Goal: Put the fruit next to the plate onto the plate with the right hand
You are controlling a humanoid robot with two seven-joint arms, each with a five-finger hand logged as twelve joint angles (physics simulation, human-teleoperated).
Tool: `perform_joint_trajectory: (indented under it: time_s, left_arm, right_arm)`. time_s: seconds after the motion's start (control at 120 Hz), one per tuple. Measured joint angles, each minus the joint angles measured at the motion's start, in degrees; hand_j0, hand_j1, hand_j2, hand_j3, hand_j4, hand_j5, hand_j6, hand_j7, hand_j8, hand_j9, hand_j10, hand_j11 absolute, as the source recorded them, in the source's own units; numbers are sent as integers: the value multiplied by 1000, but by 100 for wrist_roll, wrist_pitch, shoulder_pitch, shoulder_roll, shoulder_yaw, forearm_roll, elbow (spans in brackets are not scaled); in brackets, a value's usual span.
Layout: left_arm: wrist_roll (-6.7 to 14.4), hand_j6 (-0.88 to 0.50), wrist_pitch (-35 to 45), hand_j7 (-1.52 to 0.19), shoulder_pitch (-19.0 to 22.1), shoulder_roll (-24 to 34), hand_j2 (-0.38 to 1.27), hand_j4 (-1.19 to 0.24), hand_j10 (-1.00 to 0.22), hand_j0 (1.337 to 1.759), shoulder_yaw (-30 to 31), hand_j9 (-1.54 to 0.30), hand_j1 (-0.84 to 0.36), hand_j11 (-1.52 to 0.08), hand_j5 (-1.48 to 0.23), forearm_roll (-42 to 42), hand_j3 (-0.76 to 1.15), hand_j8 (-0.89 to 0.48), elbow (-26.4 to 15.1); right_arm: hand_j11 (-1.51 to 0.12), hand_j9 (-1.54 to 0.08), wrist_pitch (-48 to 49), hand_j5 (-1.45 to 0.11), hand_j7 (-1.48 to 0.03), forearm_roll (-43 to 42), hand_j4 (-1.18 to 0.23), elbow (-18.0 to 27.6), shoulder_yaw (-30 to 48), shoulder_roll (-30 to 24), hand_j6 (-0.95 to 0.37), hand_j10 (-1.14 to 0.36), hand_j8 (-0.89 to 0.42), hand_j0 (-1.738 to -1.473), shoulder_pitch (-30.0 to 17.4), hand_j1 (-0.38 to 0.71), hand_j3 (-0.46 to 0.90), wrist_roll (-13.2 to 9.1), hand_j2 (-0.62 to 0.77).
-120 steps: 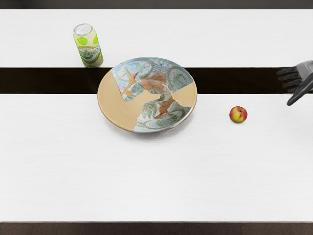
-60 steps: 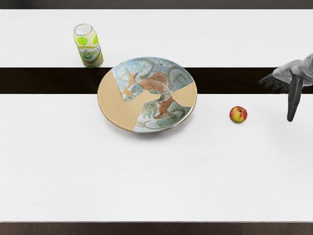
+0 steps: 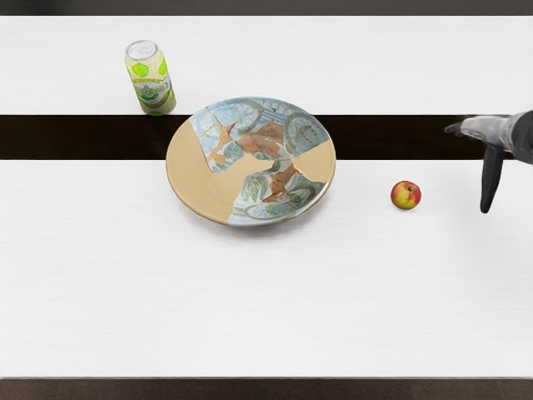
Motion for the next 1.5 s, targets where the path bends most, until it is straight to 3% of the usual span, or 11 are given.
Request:
perform_joint_trajectory:
  time_s: [0.317,0.667,0.975,1.5]
  left_arm:
    - [-1,-13,-2,-16,-9,0,3,-13,-13,1658,-4,-16,335,-16,-16,-1,0,-13,-10]
    - [-1,-13,-3,-16,-26,0,3,-13,-12,1658,-3,-16,335,-16,-16,-1,0,-13,-11]
    - [0,-13,-3,-16,-35,0,3,-13,-12,1658,-9,-16,335,-16,-16,-1,0,-13,-11]
    - [-1,-13,-3,-16,-44,0,3,-13,-12,1658,3,-16,335,-16,-16,-2,0,-13,-16]
  right_arm:
    - [0,-1,-789,-1,0,-221,-5,217,82,209,-7,-4,-6,-1658,-599,-349,0,0,1]
    - [-61,-61,-2083,-62,-61,-1457,-52,277,82,691,-54,-51,-52,-1658,-1056,-294,0,0,-7]
    - [-172,-172,-2296,-172,-172,-1622,-136,280,85,1028,-139,-136,-137,-1658,-1219,-193,0,0,-24]
    - [-289,-289,-2573,-290,-289,-1922,-226,513,39,1042,-229,-226,-227,-1658,-1544,-85,0,0,-41]
